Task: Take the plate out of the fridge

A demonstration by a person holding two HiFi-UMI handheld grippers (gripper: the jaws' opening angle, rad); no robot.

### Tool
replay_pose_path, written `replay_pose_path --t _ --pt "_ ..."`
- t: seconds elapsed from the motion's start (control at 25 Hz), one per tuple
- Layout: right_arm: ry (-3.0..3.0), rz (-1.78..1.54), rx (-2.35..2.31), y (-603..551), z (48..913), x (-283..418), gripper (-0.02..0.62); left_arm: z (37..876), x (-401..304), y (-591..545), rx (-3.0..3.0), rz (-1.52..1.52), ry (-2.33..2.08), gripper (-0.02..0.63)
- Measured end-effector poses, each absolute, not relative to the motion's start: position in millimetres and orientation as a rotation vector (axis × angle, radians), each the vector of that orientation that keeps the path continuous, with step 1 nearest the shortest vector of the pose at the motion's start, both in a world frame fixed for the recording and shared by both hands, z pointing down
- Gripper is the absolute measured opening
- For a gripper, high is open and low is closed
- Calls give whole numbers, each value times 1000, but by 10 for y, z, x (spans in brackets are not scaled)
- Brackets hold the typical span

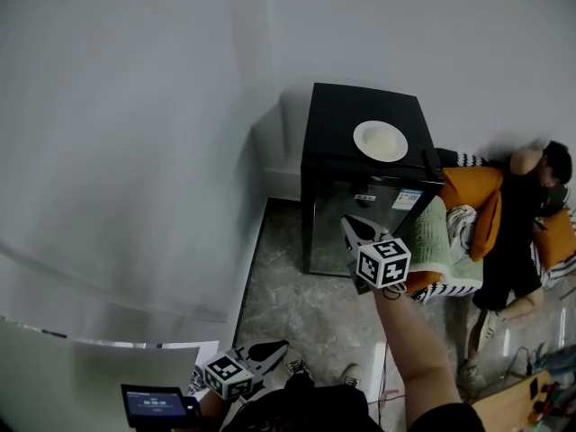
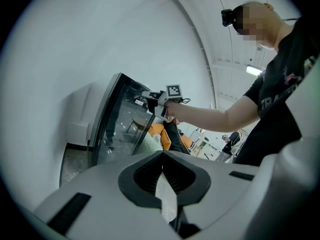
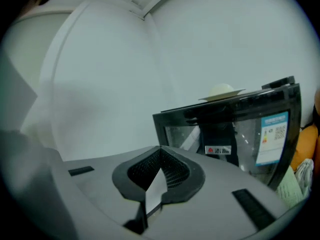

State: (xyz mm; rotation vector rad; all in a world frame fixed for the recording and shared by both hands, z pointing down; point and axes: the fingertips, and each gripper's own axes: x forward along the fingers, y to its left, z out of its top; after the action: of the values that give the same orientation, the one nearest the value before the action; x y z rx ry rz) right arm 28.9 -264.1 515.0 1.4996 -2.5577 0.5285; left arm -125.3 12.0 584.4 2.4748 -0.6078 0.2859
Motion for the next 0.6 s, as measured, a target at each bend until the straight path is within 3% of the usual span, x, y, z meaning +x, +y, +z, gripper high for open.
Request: replay_pose_path --t 0.36,0.6 --pt "-2705 932 1175 -121 5290 472 6 5571 -343 341 2583 366 -345 6" --pt "-2657 884 1150 728 5379 700 6 5525 175 673 2563 362 -353 6"
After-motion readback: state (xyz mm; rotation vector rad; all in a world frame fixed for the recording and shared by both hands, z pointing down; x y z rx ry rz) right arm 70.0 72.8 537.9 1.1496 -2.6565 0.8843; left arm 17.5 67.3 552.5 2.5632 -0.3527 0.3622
